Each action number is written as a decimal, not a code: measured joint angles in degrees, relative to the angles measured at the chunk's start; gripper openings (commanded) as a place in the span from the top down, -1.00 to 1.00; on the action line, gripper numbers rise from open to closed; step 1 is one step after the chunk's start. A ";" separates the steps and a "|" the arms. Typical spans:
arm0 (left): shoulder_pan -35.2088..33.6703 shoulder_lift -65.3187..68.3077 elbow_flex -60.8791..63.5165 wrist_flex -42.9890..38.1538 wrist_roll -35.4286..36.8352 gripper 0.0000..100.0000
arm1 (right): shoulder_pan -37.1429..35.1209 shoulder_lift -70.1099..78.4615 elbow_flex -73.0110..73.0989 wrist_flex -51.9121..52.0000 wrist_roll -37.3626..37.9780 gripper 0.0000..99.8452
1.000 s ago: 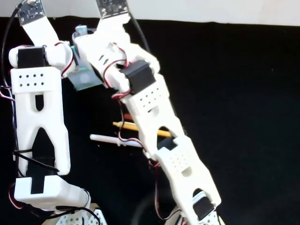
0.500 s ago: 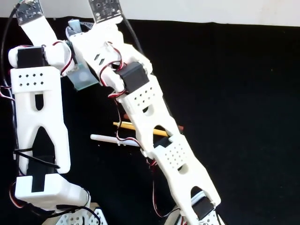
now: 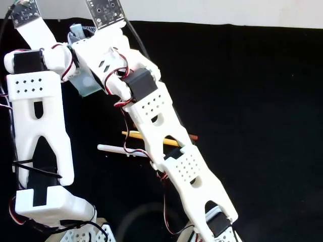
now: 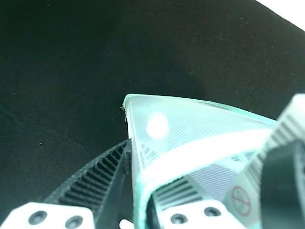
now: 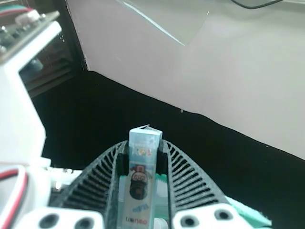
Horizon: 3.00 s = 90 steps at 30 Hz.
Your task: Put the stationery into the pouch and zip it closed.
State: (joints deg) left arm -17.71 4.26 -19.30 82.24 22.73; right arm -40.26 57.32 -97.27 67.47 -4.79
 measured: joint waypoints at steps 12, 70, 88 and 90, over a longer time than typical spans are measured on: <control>-2.02 0.00 0.00 -0.62 0.00 0.99 | -0.09 0.00 0.00 2.64 0.00 0.99; -5.54 0.62 0.09 -2.02 -0.35 0.99 | -7.91 -9.32 0.97 20.84 3.43 0.61; -5.01 0.62 0.09 -2.11 -0.35 0.99 | -1.76 -20.48 1.05 32.53 5.19 0.62; -5.01 0.62 0.09 -2.11 -0.35 0.99 | -0.79 -21.19 1.05 33.05 7.12 0.62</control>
State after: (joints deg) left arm -22.73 4.88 -19.21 80.13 22.37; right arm -41.05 36.13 -96.22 100.53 2.33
